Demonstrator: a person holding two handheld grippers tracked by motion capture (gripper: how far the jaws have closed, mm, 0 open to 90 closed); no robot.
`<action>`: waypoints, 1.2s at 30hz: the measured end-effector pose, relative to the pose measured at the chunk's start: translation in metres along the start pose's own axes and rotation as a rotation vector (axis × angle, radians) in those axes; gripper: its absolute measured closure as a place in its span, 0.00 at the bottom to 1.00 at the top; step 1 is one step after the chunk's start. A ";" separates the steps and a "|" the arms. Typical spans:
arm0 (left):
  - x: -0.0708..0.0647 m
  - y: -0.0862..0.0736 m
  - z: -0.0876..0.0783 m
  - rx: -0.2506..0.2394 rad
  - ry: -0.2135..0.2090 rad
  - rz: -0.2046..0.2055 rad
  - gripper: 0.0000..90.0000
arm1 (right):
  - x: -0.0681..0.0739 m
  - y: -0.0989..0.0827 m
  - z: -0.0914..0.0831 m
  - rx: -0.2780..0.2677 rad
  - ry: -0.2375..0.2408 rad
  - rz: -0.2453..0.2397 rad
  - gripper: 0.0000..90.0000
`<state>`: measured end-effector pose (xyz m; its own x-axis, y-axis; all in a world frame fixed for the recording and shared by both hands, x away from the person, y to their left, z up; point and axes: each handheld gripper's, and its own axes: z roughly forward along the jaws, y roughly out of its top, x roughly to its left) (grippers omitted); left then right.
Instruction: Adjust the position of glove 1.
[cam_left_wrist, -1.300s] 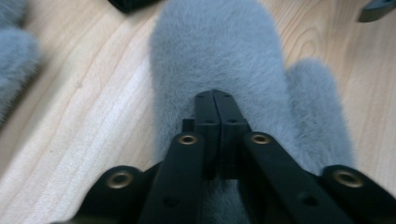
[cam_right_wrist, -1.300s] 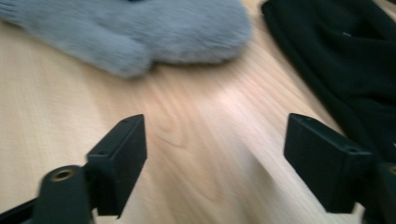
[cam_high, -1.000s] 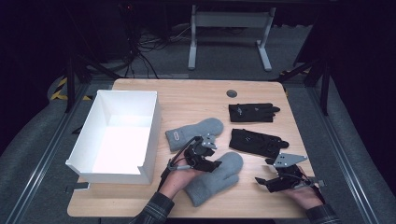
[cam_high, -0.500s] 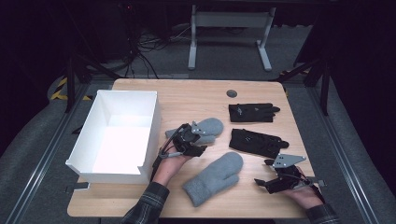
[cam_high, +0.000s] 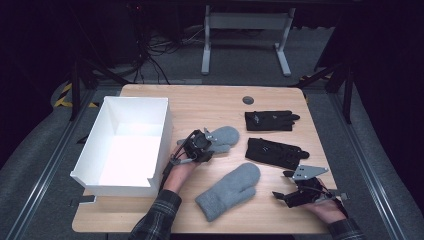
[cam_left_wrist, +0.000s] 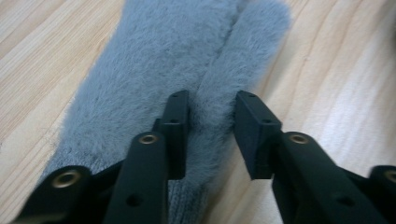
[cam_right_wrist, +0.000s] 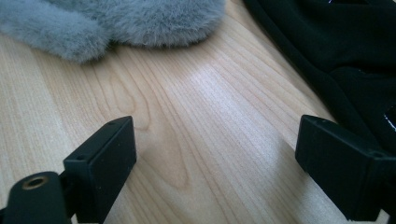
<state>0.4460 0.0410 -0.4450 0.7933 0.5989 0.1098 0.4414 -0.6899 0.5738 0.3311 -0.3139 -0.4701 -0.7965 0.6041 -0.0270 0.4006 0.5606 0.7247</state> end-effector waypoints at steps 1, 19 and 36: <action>0.000 0.000 0.001 0.002 0.009 0.004 0.83 | 0.000 0.000 0.000 0.000 0.001 -0.001 0.14; 0.006 0.012 -0.051 -0.101 -0.076 -0.224 0.98 | -0.001 0.000 0.000 -0.002 0.002 0.000 0.15; -0.018 0.008 -0.100 -0.162 -0.214 -0.278 0.98 | -0.001 -0.001 -0.001 -0.005 0.007 0.000 0.16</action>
<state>0.3939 0.0653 -0.3610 0.7300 0.6435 -0.2303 0.5934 -0.4296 0.6807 0.3310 -0.3158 -0.4699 -0.7993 0.6006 -0.0221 0.3989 0.5577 0.7279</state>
